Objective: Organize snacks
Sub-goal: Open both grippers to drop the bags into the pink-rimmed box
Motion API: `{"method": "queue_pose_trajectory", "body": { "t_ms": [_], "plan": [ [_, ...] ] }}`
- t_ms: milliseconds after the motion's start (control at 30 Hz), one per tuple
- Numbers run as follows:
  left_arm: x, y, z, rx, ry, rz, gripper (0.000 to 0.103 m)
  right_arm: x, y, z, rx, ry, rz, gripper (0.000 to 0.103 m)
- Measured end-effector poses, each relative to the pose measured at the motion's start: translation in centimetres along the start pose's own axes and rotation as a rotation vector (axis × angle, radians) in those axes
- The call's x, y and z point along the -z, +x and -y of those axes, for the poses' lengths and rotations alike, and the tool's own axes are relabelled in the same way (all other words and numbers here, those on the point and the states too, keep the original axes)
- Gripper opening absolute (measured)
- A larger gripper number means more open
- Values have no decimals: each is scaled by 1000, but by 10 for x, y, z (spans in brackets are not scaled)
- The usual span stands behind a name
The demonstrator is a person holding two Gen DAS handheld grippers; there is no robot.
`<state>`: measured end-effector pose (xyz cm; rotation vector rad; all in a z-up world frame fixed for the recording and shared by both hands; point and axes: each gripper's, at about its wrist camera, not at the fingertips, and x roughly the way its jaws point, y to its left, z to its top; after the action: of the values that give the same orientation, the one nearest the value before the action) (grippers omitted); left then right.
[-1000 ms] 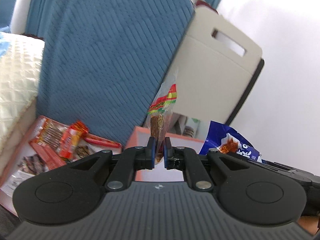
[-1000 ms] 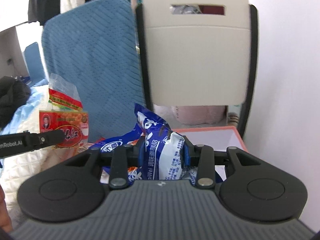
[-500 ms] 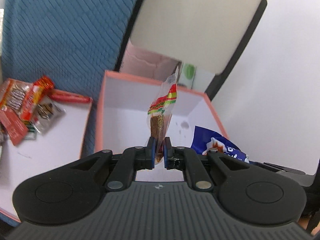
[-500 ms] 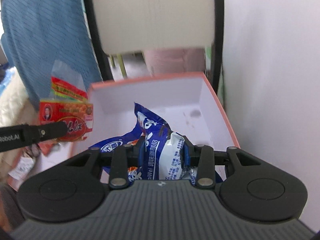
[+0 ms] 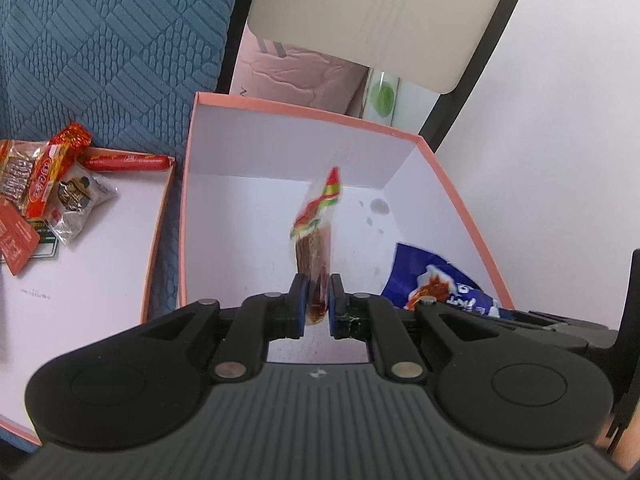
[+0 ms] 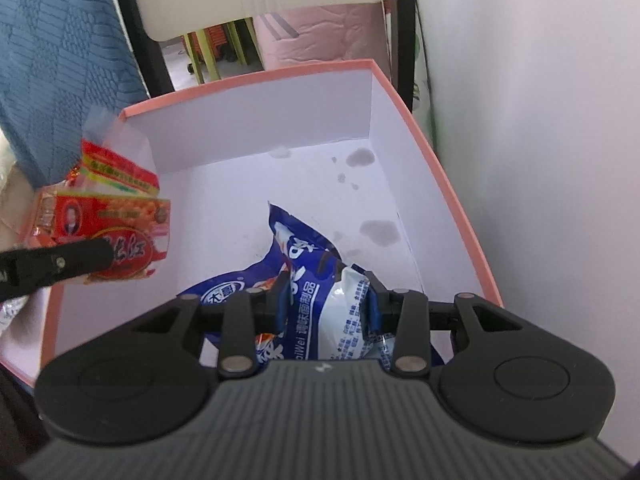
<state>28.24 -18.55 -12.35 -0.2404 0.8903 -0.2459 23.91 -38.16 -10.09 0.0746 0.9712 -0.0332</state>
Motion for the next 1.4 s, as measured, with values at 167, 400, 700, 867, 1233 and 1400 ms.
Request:
{"method": "queue_pose_trajectory", "body": {
  "t_ms": [167,400,700,867,1233,1400],
  "plan": [
    [-4,-10,-1,-22,9,12,66,-6,-1,5,26,37,7,67],
    [-14,-54,0,-16,60,107,66,-14,-37,2,0,84,95,67],
    [-18,-116,-10,-19,100,239,66,-21,-98,-24,-68,81,240,67],
    [-16,-148,-18,-26,109,297,66,-19,-121,-40,-98,60,303,67],
    [-6,-218,-59,-31,113,465,67,-9,-167,-88,-129,-19,399,67],
    [4,-238,-79,-29,95,510,69,0,-181,-106,-156,-46,424,67]
  ]
}}
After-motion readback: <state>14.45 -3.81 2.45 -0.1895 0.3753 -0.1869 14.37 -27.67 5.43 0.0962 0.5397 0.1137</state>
